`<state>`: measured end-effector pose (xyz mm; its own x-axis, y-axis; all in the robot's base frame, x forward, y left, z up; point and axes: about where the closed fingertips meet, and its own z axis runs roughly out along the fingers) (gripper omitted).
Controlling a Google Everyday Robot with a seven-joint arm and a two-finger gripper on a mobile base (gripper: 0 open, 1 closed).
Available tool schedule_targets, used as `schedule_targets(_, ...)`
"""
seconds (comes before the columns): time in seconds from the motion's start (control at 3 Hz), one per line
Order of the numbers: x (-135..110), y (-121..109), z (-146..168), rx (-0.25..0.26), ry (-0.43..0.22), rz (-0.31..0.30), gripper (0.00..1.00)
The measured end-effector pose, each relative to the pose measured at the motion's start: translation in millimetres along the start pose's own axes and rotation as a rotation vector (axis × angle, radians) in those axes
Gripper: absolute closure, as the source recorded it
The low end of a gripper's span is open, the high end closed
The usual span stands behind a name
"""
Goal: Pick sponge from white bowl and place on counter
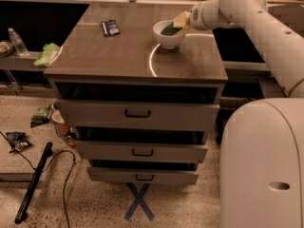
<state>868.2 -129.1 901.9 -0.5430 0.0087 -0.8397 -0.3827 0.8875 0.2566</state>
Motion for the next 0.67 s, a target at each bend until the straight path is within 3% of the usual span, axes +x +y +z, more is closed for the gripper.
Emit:
schedule_targets(0.33,-9.6,6.1,-3.0,-0.007,-0.028,-0.025,0.92)
schedule_targets(0.67,-24.5,18.5,-6.0,-0.033,-0.074,-0.049,1.00)
